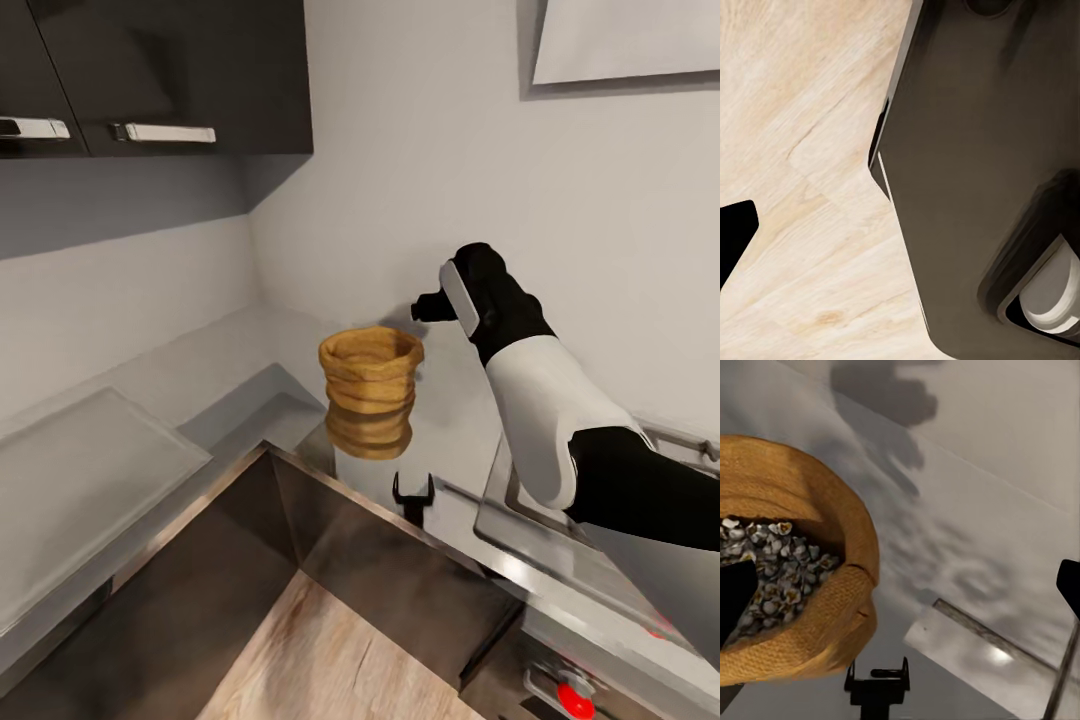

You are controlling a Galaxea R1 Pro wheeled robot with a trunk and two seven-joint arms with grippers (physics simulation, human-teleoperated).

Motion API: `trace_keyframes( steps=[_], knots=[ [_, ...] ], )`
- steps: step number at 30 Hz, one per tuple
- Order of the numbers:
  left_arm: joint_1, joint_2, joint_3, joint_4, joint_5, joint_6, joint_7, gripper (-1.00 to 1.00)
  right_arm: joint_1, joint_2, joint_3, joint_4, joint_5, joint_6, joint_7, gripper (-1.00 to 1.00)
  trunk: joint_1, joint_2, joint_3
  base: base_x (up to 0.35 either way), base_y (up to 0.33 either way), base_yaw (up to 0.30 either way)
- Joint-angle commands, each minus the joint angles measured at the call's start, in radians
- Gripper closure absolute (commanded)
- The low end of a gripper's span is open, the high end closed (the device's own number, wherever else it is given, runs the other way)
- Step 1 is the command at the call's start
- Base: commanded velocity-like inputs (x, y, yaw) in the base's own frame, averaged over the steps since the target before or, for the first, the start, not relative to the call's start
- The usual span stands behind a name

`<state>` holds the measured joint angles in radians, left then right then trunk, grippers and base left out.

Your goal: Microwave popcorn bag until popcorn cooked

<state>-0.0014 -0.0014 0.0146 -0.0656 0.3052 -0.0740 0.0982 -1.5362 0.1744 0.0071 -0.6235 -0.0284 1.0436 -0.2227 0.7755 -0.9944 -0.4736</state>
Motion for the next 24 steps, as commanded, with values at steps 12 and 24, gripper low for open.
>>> trace_keyframes(
  steps=[12, 24],
  knots=[
    [0.000, 0.000, 0.002, 0.000, 0.004, -0.003, 0.001, -1.00, 0.008, 0.000, 0.001, 0.010, -0.013, 0.004, -0.001, -1.00, 0.000, -0.001, -0.001, 0.147, 0.000, 0.000],
    [0.000, 0.000, 0.002, 0.000, 0.004, -0.003, 0.001, -1.00, 0.011, 0.000, 0.001, 0.014, -0.016, 0.004, 0.001, -1.00, 0.000, -0.001, -0.001, 0.123, 0.000, 0.000]
  ],
)
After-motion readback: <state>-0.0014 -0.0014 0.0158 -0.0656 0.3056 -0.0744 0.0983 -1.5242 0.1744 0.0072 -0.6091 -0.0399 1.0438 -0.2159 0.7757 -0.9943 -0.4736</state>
